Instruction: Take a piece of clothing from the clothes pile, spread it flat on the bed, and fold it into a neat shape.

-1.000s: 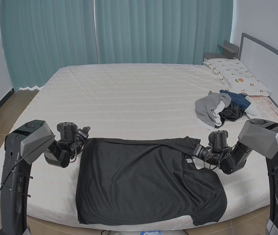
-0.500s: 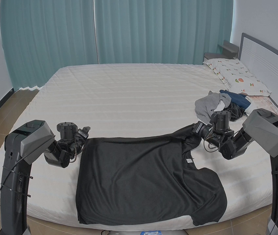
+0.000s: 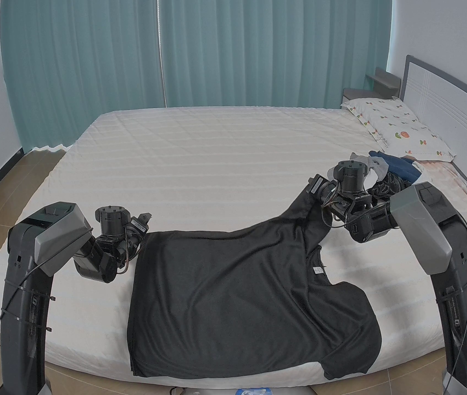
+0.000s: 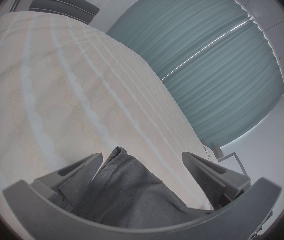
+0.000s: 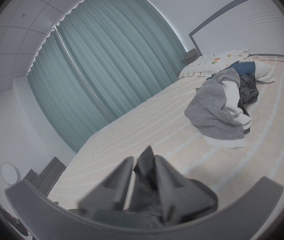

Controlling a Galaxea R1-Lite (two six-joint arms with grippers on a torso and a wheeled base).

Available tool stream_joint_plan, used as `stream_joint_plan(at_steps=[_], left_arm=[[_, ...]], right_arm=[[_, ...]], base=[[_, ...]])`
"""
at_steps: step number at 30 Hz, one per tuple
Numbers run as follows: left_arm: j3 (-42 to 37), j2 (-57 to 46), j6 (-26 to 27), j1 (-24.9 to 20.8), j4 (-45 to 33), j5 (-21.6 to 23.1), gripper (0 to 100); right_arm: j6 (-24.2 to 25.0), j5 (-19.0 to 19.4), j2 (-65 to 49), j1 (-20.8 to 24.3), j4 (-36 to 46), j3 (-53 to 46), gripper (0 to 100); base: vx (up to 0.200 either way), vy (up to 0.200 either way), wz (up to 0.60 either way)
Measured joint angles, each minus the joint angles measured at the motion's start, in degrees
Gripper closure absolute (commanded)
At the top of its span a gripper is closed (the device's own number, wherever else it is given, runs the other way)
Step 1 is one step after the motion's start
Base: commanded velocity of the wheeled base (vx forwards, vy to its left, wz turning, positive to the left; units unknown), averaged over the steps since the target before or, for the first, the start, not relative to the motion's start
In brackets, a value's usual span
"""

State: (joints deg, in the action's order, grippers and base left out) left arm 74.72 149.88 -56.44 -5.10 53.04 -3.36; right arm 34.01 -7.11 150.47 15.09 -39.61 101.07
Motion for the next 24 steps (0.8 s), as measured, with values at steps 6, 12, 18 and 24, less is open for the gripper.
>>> stream_joint_plan(at_steps=[6,12,18,24], left_arm=[[-0.3,0.0,0.0,-0.1,0.4,-0.1,0],[-0.4,0.0,0.1,-0.1,0.6,-0.1,0],[-0.4,0.0,0.1,-0.1,0.6,-0.1,0],[-0.5,0.0,0.1,-0.1,0.6,-0.1,0]], right_arm=[[-0.4,-1.2,4.5,0.8,1.9,6.3,0],[-0.7,-1.3,4.7,0.8,2.2,1.9,0],[-0.6,0.7,2.1,-0.5,2.2,-6.3,0],[-0.6,1.8,0.4,-2.9,2.3,-11.1,0]], base=[[0.0,0.0,0.0],[0.0,0.0,0.0],[0.0,0.0,0.0],[0.0,0.0,0.0]])
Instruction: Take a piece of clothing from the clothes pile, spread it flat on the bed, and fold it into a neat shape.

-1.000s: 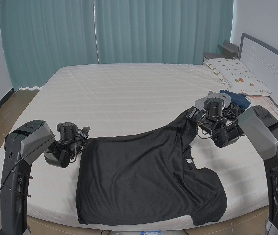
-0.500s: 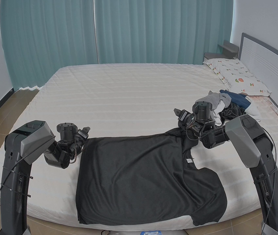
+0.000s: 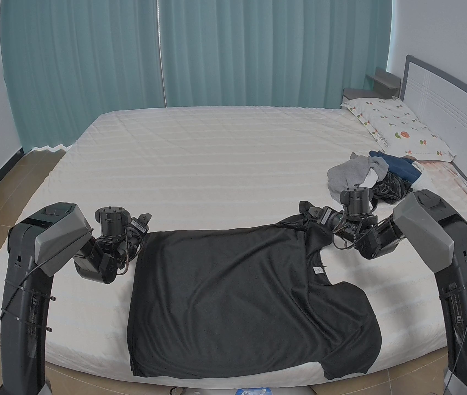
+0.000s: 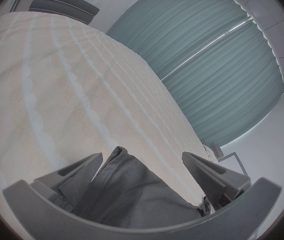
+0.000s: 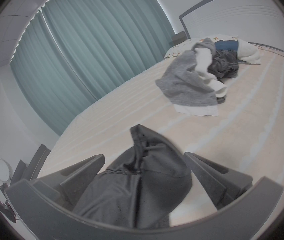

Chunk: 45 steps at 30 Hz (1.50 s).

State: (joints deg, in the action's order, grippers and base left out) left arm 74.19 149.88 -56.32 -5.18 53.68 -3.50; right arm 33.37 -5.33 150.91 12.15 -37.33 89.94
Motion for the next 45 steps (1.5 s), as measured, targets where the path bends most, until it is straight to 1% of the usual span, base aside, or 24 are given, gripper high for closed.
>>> stream_joint_plan(at_steps=[3,7,11,20,25,26,38,41,45], left_arm=[[0.0,0.0,0.0,0.0,0.0,0.0,0],[0.0,0.0,0.0,0.0,0.0,0.0,0],[0.0,0.0,0.0,-0.1,0.0,0.0,0],[0.0,0.0,0.1,-0.1,0.0,0.0,0],[0.0,0.0,0.1,-0.1,0.0,0.0,0],[0.0,0.0,0.1,-0.1,0.0,0.0,0],[0.0,0.0,0.1,-0.1,0.0,0.0,0],[0.0,0.0,0.1,-0.1,0.0,0.0,0],[0.0,0.0,0.1,-0.1,0.0,0.0,0]], right_arm=[[0.0,0.4,-0.2,-0.7,0.0,-1.0,0],[0.9,2.2,0.6,-2.0,0.7,-2.3,0],[1.5,2.5,2.1,-2.6,1.0,-2.8,0],[2.0,3.2,3.9,-2.9,0.9,-2.5,0],[2.0,3.9,4.3,-2.2,1.0,-1.7,0],[2.0,3.9,4.4,-2.1,1.0,-1.4,100],[1.9,3.0,5.4,-2.4,0.9,3.3,100],[1.9,1.5,5.4,-2.6,0.5,5.9,100],[1.8,-1.5,5.6,-2.7,0.1,10.6,100]], base=[[0.0,0.0,0.0],[0.0,0.0,0.0],[0.0,0.0,0.0],[0.0,0.0,0.0],[0.0,0.0,0.0],[0.0,0.0,0.0],[0.0,0.0,0.0],[0.0,0.0,0.0],[0.0,0.0,0.0]])
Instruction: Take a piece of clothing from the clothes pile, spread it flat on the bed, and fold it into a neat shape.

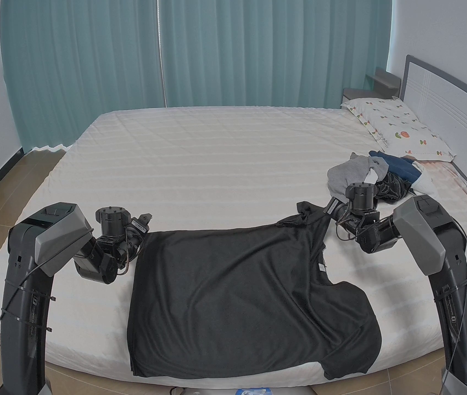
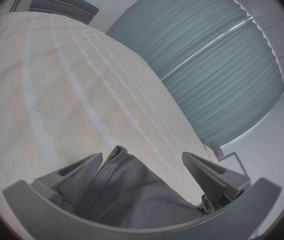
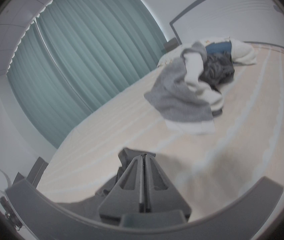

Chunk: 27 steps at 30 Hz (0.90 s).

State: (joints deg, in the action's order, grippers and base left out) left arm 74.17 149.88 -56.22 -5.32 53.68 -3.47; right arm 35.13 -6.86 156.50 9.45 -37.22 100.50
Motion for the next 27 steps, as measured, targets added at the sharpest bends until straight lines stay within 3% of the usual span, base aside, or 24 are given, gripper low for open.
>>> stream_joint_plan(at_steps=[11,12,18,27], left_arm=[[0.0,0.0,0.0,0.0,0.0,0.0,0],[0.0,0.0,0.0,0.0,0.0,0.0,0],[0.0,0.0,0.0,0.0,0.0,0.0,0],[0.1,0.0,0.1,0.0,0.0,0.0,0]], right_arm=[[-2.8,-2.0,1.4,1.9,1.2,8.9,100],[-3.3,-2.0,1.4,2.0,1.3,9.2,0],[-5.3,-2.1,1.6,2.1,1.3,9.3,0],[-6.6,-1.4,1.4,2.1,0.7,0.1,0]], base=[[0.0,0.0,0.0],[0.0,0.0,0.0],[0.0,0.0,0.0],[0.0,0.0,0.0]])
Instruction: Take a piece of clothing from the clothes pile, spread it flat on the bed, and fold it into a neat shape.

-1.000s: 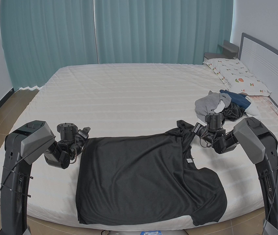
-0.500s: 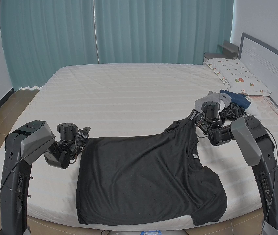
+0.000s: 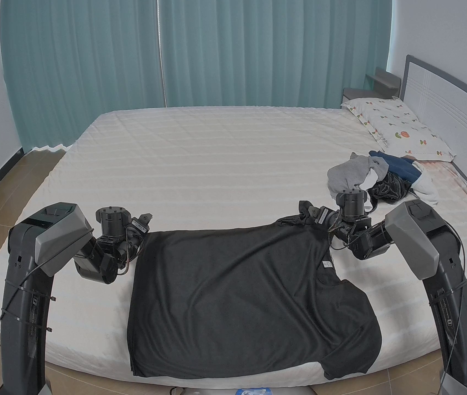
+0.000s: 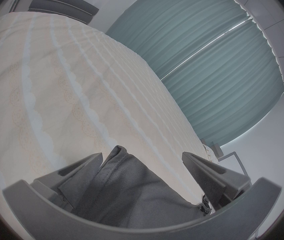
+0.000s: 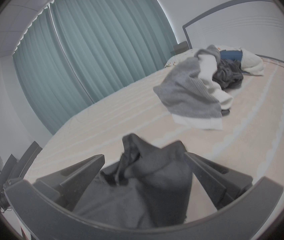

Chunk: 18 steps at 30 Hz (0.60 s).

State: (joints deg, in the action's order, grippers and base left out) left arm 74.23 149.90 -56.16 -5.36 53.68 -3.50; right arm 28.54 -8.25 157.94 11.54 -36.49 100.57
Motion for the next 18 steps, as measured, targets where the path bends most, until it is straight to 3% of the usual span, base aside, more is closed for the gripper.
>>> stream_joint_plan(at_steps=[3,10,18], left_arm=[[0.0,0.0,0.0,0.0,0.0,0.0,0],[0.0,0.0,0.0,0.0,-0.1,0.0,0],[0.1,0.0,0.0,0.0,-0.1,0.0,0]], right_arm=[[0.7,1.3,-1.3,-0.4,-0.2,-4.0,0],[2.2,8.5,-5.3,-1.7,-0.3,-13.8,0],[2.3,12.9,-7.6,-3.4,-0.4,-21.6,0]], base=[[0.0,0.0,0.0],[0.0,0.0,0.0],[0.0,0.0,0.0]])
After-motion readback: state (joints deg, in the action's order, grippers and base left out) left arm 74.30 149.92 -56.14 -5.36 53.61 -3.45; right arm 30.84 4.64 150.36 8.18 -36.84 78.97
